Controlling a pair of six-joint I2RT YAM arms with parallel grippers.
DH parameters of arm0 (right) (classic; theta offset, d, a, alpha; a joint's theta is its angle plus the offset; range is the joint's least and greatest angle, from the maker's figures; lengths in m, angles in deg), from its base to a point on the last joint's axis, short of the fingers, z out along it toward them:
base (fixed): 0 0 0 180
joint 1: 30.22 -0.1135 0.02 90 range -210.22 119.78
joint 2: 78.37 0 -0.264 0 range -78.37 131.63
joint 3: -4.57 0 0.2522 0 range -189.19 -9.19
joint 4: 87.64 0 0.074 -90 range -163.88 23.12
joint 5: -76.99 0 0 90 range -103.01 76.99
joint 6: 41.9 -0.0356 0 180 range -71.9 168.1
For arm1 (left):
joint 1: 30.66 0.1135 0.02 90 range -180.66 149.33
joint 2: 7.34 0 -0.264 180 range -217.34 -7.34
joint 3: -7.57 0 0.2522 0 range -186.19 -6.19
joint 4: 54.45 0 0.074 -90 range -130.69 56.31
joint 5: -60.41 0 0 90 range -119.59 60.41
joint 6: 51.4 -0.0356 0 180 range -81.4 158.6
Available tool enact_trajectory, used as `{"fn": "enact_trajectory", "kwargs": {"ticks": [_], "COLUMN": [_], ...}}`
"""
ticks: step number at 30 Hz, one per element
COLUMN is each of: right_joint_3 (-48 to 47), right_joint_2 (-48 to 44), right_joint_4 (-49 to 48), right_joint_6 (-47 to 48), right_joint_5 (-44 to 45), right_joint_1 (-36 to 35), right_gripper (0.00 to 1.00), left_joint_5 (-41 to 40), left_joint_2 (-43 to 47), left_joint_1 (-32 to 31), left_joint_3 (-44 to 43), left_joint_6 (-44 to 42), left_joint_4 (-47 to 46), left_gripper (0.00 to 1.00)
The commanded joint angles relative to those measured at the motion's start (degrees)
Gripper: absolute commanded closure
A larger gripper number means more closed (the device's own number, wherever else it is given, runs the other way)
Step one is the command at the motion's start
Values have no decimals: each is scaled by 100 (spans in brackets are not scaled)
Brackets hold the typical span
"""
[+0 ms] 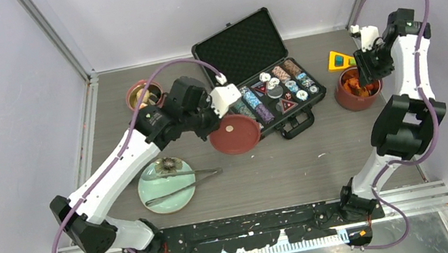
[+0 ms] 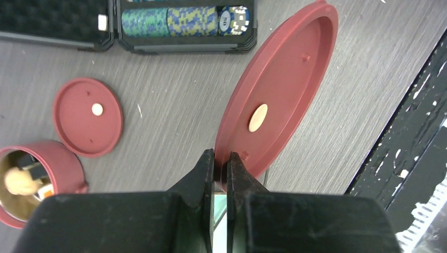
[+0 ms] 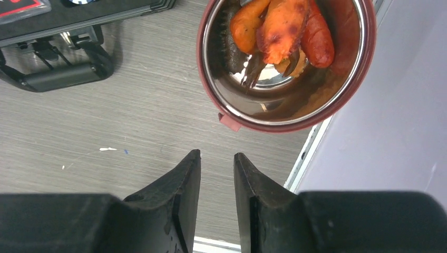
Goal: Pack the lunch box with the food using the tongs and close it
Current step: Move the packing box to the center of the board.
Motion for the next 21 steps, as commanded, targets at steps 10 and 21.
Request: {"fn": "enact_trajectory", "kwargs": {"ticks": [10,21], "right_joint_3": [-423,-413], "right_joint_2": [635,976], "right_joint_4": [538,334], "right_joint_6": [424,296], "right_joint_5": [-499,-440], "right_joint_1": [-102,-447], "right_gripper": [57,60], "left_joint_5": [850,933], "left_joint_2": [53,106], "left_joint_1": [742,835], "left_joint_3": [-13,88], "left_joint_6": [887,914], "left_joint_4": [-125,-214], "left_gripper": [99,99]}}
